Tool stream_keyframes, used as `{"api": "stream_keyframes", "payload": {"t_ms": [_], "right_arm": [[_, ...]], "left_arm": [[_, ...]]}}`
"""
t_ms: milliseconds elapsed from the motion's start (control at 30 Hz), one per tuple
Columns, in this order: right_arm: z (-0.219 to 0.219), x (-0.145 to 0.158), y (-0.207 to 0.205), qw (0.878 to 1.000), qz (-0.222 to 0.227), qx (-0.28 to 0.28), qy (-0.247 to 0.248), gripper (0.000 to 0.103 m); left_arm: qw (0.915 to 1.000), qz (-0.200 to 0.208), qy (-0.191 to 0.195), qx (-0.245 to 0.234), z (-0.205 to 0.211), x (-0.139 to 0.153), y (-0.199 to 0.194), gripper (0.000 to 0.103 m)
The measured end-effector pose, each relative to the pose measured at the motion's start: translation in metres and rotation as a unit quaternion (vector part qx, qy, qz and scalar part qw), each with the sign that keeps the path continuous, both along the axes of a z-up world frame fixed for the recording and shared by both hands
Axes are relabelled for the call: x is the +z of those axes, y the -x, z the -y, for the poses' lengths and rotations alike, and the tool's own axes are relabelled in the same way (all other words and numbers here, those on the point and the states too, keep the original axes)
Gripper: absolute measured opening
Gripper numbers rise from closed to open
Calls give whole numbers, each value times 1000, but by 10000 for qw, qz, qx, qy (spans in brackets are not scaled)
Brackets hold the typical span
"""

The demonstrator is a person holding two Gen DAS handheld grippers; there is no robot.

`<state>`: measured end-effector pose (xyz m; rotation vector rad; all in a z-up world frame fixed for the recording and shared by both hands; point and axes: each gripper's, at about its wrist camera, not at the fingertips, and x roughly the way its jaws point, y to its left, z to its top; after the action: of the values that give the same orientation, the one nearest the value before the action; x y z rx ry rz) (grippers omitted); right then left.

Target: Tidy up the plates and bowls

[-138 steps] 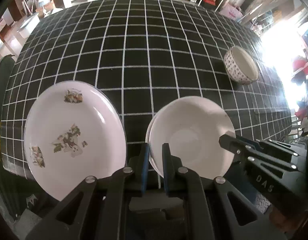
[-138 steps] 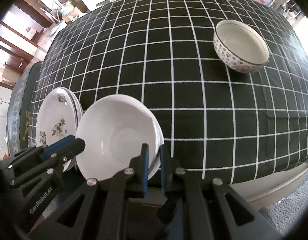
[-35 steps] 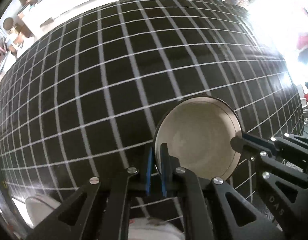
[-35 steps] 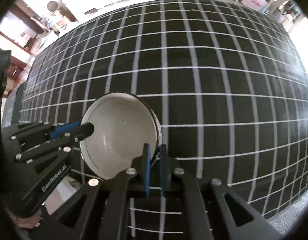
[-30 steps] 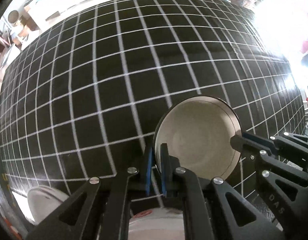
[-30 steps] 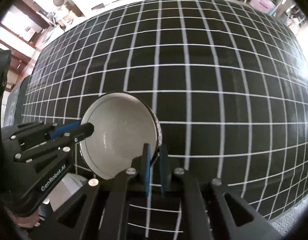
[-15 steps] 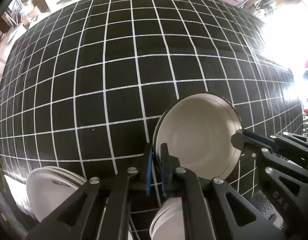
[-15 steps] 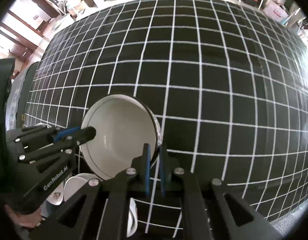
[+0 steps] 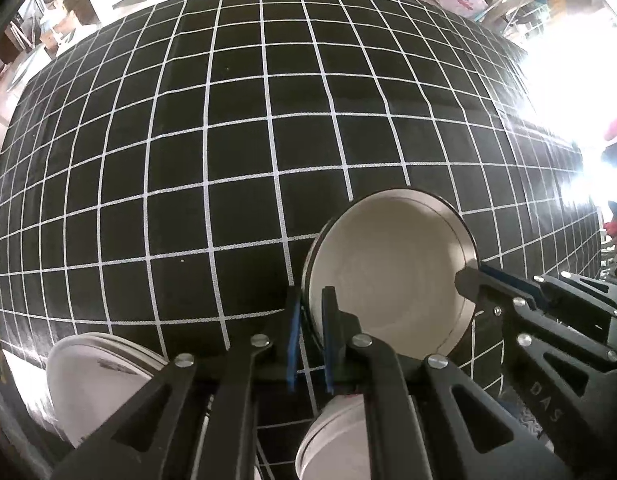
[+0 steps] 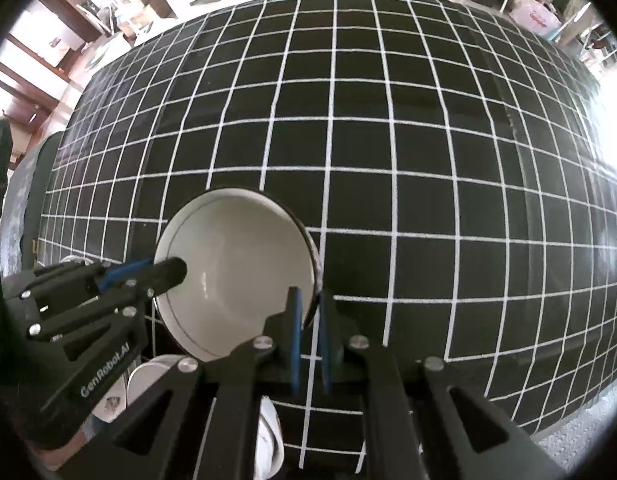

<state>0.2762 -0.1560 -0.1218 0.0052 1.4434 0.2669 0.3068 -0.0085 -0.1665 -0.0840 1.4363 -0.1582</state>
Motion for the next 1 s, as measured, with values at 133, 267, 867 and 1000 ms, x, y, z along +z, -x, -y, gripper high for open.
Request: {"api": "stream_keyframes", "payload": {"t_ms": [133, 267, 867, 1000], "right_arm": [[-1, 5, -9, 9998, 57, -169, -131, 11], [-6, 23, -17, 9995, 259, -124, -111, 11], [-9, 101, 32, 9955, 920, -46, -219, 11], [-9, 101, 52, 9955, 923, -60, -214, 11]], "left_arm": [[9999, 29, 51, 118, -3, 6, -5, 7], [9996, 128, 133, 217, -5, 21, -5, 7], [9960, 798, 240, 326, -7, 118, 66, 7], [9959, 832, 212, 293, -1, 118, 86, 7]]}}
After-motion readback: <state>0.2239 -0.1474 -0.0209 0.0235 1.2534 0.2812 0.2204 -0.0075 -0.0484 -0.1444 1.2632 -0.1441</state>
